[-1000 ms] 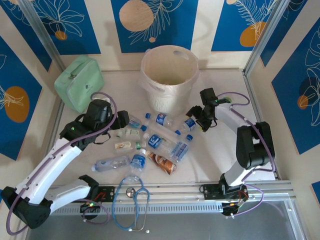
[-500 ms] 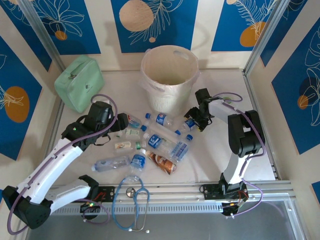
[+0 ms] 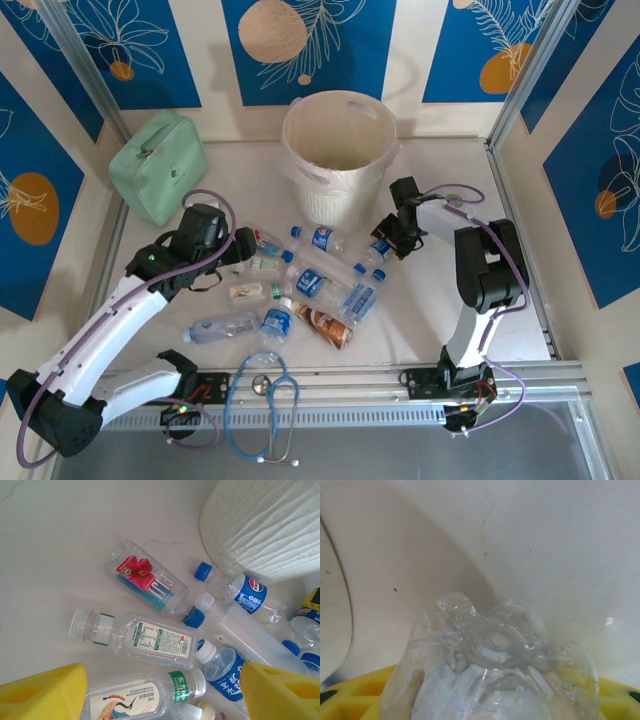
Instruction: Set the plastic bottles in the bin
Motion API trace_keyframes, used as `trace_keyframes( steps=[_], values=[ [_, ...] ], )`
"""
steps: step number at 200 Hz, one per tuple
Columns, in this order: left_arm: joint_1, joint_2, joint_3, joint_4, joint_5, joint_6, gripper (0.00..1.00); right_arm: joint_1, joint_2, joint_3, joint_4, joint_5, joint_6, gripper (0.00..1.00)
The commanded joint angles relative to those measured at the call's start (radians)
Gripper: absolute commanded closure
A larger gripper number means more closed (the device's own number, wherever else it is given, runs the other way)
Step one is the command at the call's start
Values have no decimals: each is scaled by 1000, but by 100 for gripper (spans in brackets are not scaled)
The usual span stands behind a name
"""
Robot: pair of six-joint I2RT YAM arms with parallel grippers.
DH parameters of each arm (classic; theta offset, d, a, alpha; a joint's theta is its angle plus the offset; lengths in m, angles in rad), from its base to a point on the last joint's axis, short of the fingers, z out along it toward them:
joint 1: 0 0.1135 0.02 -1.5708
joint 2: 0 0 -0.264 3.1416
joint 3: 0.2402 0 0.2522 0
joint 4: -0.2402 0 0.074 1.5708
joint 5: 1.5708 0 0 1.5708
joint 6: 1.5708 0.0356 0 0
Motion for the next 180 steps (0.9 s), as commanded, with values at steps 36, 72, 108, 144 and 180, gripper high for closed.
trace_keyframes(
  steps=[36, 72, 108, 144, 180],
  values=[
    [13, 0, -7, 8, -13, -16, 21, -15, -278, -37, -88, 70, -45, 47],
    [18, 10, -9, 19, -16, -16, 21, -30, -521, -40, -126, 71, -91, 48],
    [20, 33, -9, 37, 5, -24, 22, -48, -631, 100, -117, 2, -133, 48],
    [20, 37, -25, 47, 15, -40, 22, -41, -561, 304, -55, -66, -142, 47],
    [22, 34, -45, 49, 24, -61, 22, -9, -425, 474, -3, -67, -131, 47]
  ],
)
